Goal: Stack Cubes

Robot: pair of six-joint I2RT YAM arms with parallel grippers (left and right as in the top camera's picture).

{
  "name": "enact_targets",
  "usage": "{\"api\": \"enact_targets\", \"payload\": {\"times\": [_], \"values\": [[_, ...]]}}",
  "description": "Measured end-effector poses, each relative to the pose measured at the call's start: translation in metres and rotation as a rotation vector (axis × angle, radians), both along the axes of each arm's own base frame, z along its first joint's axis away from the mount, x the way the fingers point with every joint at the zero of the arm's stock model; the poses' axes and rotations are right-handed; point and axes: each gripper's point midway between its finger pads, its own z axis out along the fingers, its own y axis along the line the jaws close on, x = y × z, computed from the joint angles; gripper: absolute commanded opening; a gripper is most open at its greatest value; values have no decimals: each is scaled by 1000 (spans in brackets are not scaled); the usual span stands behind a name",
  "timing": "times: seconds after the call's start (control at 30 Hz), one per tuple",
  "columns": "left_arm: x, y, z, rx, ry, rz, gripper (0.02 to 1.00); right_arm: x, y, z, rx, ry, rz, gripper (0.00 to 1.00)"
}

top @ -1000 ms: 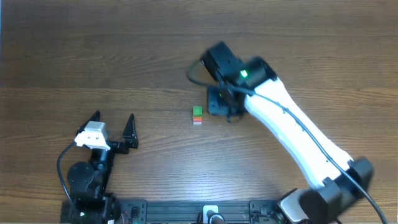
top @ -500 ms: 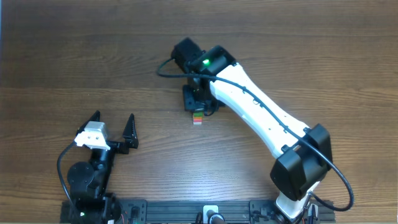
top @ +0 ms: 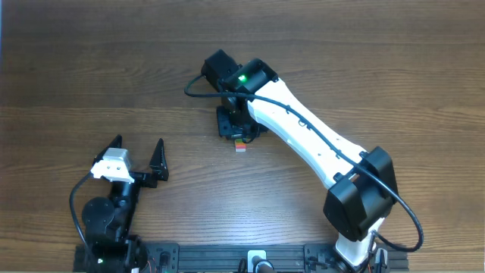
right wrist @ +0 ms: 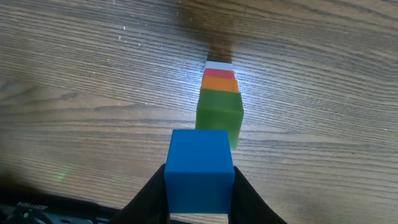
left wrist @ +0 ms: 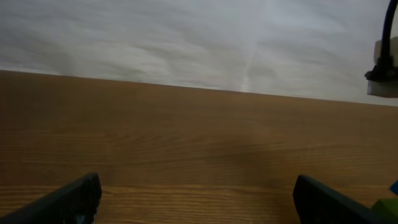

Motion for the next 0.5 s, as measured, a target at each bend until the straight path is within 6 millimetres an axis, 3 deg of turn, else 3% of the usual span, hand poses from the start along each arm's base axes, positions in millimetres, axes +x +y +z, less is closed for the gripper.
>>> {"api": "enact_targets", "payload": {"times": [0.5], "values": [[0, 0, 0, 0, 0, 0, 1000, 2, -3, -3, -22, -7, 0, 207]]}}
